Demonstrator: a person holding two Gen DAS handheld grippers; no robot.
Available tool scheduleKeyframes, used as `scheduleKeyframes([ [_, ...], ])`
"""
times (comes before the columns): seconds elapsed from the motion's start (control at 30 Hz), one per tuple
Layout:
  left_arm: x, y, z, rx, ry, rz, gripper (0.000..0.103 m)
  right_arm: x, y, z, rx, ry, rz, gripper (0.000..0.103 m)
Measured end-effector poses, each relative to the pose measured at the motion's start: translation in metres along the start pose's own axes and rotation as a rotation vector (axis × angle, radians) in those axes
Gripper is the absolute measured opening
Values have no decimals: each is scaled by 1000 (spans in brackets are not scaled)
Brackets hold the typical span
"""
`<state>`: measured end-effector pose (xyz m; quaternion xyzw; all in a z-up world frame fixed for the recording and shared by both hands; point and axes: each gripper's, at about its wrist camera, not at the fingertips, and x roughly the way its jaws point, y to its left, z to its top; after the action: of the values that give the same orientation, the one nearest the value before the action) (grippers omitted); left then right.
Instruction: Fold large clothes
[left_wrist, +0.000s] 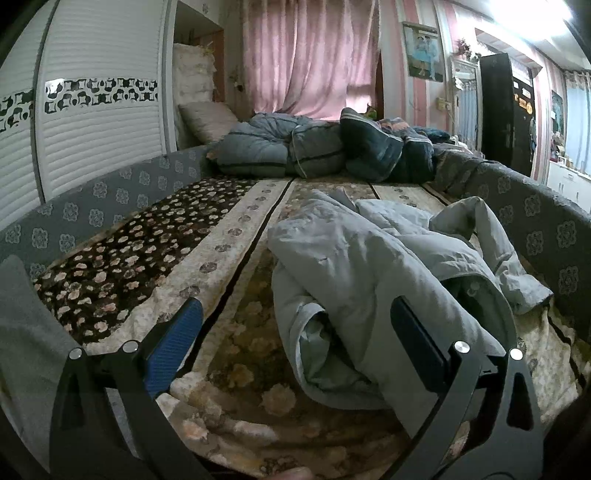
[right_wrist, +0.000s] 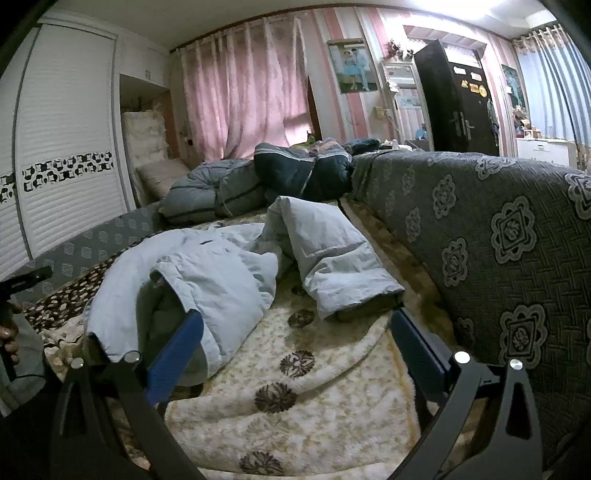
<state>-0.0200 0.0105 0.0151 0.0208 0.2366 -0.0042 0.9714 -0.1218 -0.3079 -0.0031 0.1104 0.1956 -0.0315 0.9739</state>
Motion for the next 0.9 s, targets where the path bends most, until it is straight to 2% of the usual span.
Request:
scheduleKeyframes([
  [0.9,-1,0,1,-5,-9,2,100,-1,-3,0,14,4,-4,101],
])
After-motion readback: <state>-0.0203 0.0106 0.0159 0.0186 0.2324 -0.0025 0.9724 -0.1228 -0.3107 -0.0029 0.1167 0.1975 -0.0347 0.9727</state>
